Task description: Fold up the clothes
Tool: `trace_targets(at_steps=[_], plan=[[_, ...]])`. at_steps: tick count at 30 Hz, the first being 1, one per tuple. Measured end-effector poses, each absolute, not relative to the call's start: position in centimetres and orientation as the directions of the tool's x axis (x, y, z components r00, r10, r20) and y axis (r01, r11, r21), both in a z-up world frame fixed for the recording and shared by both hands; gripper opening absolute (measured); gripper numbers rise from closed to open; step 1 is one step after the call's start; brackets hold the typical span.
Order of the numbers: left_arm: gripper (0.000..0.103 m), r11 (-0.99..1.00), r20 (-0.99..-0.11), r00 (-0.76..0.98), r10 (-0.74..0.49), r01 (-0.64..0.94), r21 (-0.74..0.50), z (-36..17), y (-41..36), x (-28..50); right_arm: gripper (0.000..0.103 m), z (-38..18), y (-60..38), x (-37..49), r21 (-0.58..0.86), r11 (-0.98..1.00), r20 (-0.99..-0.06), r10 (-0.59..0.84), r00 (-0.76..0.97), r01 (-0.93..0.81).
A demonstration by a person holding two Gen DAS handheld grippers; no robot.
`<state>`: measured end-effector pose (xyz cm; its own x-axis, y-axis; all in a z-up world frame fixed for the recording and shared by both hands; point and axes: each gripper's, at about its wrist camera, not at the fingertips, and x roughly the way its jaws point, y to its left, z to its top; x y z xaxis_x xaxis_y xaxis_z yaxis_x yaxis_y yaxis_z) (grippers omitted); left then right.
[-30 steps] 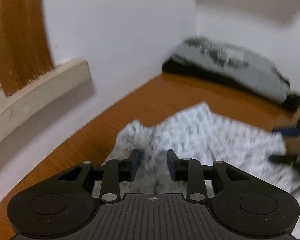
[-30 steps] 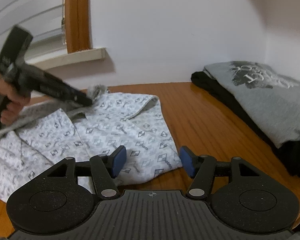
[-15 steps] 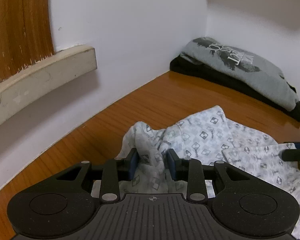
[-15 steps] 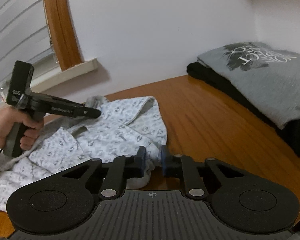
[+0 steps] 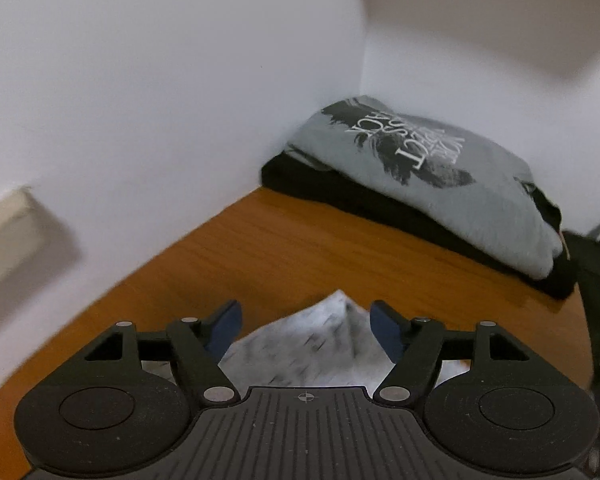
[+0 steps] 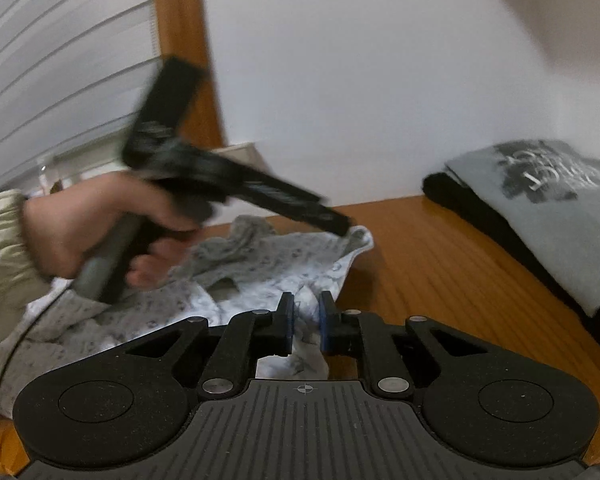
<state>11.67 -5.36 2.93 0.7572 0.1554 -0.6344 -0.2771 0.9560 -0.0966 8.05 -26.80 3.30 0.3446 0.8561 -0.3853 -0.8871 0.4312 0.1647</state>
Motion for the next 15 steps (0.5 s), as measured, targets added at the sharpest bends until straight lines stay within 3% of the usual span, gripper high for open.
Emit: trace_targets(at_steps=[1,3,4,5,7,15], plan=[[0.07,0.954,-0.643,0.751,0.153,-0.281,-0.101,2.7,-5.3,11.9,0.014,3.4,-26.7,7.9,0.16,0.424,-0.385,0.858,0.339,-0.891],[0.045,0.949,-0.663,0.73,0.167,-0.301,-0.091,2.4,-5.2,12.0,0.013,3.8,-26.8,7.7,0.16,0.41,-0.373,0.867,0.33,-0.898],[0.026,0.947,-0.673,0.719,0.174,-0.31,-0.086,2.2,-5.2,12.1,0.013,4.1,-26.8,7.6,0.161,0.403,-0.367,0.872,0.325,-0.901],[0.016,0.944,-0.682,0.708,0.181,-0.32,-0.081,2.0,-5.2,12.2,0.013,4.4,-26.9,7.5,0.162,0.396,-0.36,0.876,0.32,-0.904],[0.006,0.941,-0.671,0.72,0.18,-0.324,-0.095,2.5,-5.0,11.4,0.013,4.9,-27.0,7.3,0.164,0.382,-0.347,0.885,0.31,-0.909],[0.004,0.892,-0.494,0.832,0.253,-0.399,-0.215,8.1,-4.4,-0.3,0.013,8.3,-26.4,4.3,0.15,0.283,-0.284,0.93,0.233,-0.947]])
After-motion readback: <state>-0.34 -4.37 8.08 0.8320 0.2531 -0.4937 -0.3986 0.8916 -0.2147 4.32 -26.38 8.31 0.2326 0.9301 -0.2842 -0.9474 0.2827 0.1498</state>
